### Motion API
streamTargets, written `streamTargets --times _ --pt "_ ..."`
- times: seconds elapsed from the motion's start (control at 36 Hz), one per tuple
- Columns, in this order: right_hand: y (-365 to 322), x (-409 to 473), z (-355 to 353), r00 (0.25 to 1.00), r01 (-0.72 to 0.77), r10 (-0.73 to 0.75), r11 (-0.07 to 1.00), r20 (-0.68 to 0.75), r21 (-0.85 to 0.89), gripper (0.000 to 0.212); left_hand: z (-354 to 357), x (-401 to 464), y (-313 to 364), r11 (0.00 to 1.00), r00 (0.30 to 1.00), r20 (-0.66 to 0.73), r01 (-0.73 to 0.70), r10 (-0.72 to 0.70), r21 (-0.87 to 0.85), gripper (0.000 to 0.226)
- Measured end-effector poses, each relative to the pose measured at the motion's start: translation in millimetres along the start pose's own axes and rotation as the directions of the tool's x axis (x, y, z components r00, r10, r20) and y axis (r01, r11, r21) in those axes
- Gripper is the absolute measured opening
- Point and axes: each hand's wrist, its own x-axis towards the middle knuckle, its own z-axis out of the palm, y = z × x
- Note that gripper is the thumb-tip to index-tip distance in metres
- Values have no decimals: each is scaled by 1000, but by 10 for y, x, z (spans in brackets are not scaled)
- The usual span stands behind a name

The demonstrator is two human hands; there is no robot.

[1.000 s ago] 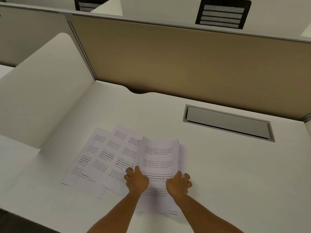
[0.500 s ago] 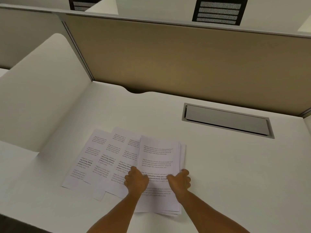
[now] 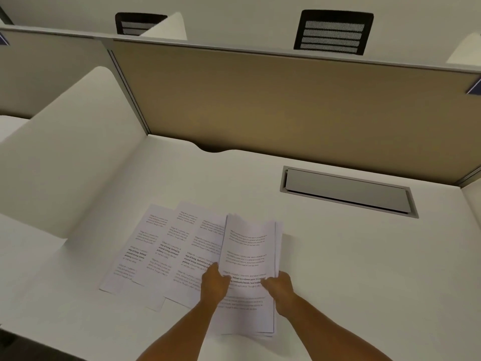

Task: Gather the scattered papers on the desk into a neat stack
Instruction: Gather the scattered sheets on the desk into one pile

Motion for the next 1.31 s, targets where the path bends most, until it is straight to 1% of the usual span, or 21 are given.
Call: streamTargets --times 0.03,0.06,0.14,0.22,0.33,0.44,0.53,0.67,0.72,0.86,0.97,1.11,1.22,1.31 --pt "9 -28 3 1000 1 -1 1000 4 -7 47 0 -8 -12 1000 1000 14 9 -8 -25 69" --pt "33 -42 -3 1000 3 -3 1000 6 -7 46 1 -8 -35 999 999 31 5 -4 -45 68" --pt "58 -163 -35 999 31 -30 1000 -14 5 31 2 2 -140 995 998 45 -33 37 -89 63" --pt "98 -260 -63 997 61 -59 998 -52 33 30 -19 -7 -203 988 996 34 -78 83 -130 62" --pt "134 -350 -62 995 90 -87 994 -58 66 33 -132 -199 -120 962 985 30 -159 170 -221 38" --pt "66 -545 -43 991 134 -132 986 -26 100 31 -268 -301 -94 934 972 7 -223 234 -278 32" --pt "-14 -727 -50 985 168 -173 977 23 130 30 -378 -351 -58 935 966 -48 -258 254 -242 27" --pt "-117 -898 -66 971 208 -225 962 78 179 32 -506 -460 -30 949 959 -119 -272 255 -156 34" --pt "-145 -921 -44 967 213 -235 958 100 190 32 -564 -495 -12 956 958 -134 -270 254 -118 38" --pt "-180 -1019 88 957 215 -245 959 155 184 33 -688 -579 38 966 959 -162 -248 233 -78 38" --pt "-177 -1078 245 953 220 -251 958 167 185 30 -770 -555 12 971 960 -157 -239 234 -16 33" --pt "-170 -944 535 966 191 -219 963 135 192 27 -849 -318 -50 981 969 -153 -190 195 49 30" --pt "-195 -832 805 981 180 -191 965 41 191 29 -902 -56 -103 979 973 -117 -188 196 78 24" --pt "-230 -735 1018 989 148 -146 974 -25 170 28 -966 177 -183 980 981 -64 -180 186 83 26"
